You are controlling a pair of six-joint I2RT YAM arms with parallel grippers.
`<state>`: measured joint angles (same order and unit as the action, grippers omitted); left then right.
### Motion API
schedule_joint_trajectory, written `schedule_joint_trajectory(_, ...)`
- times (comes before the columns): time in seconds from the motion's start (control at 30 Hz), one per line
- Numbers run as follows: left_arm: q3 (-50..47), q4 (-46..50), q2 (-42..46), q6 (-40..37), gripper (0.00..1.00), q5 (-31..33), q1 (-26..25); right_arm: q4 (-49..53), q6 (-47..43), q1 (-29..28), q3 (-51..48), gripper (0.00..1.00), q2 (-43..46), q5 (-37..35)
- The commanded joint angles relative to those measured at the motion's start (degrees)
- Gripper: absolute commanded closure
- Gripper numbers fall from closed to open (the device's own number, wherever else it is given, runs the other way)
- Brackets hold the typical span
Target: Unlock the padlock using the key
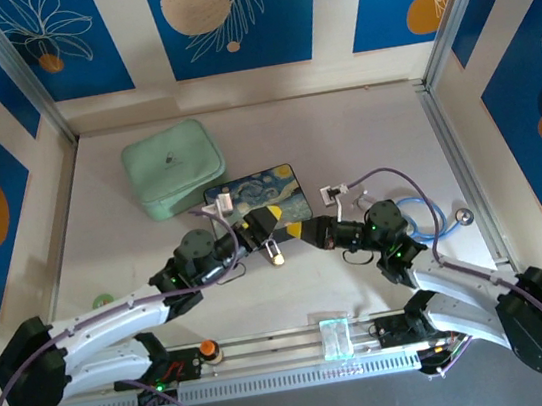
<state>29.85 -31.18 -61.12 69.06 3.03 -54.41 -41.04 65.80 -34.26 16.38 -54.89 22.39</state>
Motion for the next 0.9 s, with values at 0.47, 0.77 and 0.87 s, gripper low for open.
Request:
schedule_joint_trajectory(0.47,3.2,26.9,-6.6,-6.7,0.40,5.9,-1.0,38.1,-8.3,0.2,7.5,0.98,-3.7,-13.5)
schedule_joint_trajectory(0.77,7.5,29.5,-16.7,-12.9,0.37,9.2,-2.1,38.4,-8.0,0.4,7.7,0.99,-7.9,-13.2)
schedule_joint_trajectory(0.87,8.9,31.1,-19.4,-14.5,0.36,11.2,-3.1,38.4,-7.9,0.2,7.5,0.99,-7.9,-13.5)
